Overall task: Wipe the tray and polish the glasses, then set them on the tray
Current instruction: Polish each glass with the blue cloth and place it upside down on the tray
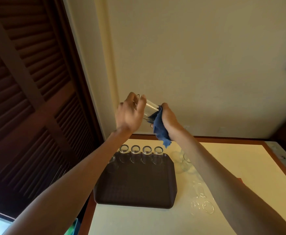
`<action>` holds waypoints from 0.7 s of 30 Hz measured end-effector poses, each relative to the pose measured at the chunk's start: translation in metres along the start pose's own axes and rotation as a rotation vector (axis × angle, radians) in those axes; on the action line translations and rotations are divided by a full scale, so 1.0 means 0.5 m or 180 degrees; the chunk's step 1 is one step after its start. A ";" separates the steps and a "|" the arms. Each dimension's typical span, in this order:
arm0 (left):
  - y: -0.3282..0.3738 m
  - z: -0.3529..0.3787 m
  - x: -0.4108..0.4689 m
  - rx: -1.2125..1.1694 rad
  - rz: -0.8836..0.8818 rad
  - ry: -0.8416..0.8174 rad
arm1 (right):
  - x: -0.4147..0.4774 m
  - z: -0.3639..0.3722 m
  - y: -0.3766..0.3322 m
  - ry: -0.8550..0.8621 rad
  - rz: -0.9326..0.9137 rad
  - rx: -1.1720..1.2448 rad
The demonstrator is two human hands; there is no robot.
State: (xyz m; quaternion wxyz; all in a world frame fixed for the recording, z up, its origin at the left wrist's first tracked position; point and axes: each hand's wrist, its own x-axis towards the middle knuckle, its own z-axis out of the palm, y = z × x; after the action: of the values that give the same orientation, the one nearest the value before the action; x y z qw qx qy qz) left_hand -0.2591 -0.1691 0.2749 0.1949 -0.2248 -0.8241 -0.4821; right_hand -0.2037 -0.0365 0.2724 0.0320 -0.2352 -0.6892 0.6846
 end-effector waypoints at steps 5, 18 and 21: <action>-0.013 -0.002 -0.007 -0.0050 0.0184 0.0033 | 0.006 0.008 0.003 0.0065 0.0030 0.0117; -0.046 -0.008 -0.010 0.0177 0.0994 0.0119 | 0.003 0.018 0.015 -0.0094 0.0156 0.0560; -0.023 0.001 -0.002 -0.0078 -0.0129 -0.0353 | 0.004 0.025 0.038 0.0355 -0.0464 -0.0042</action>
State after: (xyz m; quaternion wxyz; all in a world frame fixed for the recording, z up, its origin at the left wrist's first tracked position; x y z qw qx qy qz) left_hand -0.2648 -0.1738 0.2660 0.1364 -0.2368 -0.8320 -0.4828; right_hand -0.2048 -0.0482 0.2527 0.1186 -0.2224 -0.7061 0.6618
